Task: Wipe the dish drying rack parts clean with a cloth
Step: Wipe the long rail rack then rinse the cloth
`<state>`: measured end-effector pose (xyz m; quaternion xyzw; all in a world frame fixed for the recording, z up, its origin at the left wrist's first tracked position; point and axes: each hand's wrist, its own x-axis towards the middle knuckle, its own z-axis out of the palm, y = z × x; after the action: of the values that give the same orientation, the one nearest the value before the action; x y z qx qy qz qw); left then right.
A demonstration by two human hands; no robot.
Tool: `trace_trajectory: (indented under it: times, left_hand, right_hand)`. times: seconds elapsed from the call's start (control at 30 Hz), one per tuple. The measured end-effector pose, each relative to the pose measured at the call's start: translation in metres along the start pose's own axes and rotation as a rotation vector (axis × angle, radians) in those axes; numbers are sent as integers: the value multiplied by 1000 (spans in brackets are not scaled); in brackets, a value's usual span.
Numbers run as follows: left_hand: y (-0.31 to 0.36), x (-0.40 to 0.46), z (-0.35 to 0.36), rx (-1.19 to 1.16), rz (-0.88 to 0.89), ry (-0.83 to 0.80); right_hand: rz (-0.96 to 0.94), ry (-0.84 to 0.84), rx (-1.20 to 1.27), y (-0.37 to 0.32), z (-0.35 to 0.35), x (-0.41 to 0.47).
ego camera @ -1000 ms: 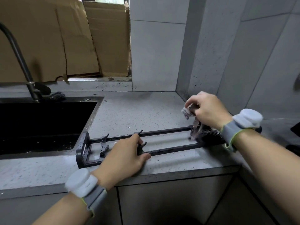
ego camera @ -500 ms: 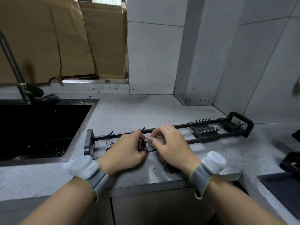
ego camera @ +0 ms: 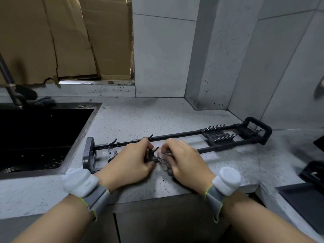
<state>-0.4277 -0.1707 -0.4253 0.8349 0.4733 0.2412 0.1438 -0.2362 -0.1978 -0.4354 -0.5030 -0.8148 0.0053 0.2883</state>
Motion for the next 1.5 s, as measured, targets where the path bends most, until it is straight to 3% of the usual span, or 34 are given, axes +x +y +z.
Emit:
trace_trajectory:
  times: [0.17,0.43,0.83,1.0,1.17,1.33,1.5]
  left_hand:
    - [3,-1,-1,31,6,10]
    - [2,-1,0,27,7,16]
    - [0,-1,-1,-9,-11,6]
    - [1,-1,-1,-12,-21,1]
    - [0,-1,-1,2,-23,-5]
    - [2,-1,-1,6,-36,-13]
    - [4,-1,-2,4,-70,-41]
  right_hand:
    - [28,-59,-101,36,-26,-3]
    - [-128,-59,-2,8,4,5]
    - [72,-245,-259,92,-70,-8]
    - [-154,-262,-510,104,-81,-6]
    - [-207,-236,-628,109,-90,-11]
    - [63,-25,-200,78,-85,-2]
    - [123,190,157,31,-88,19]
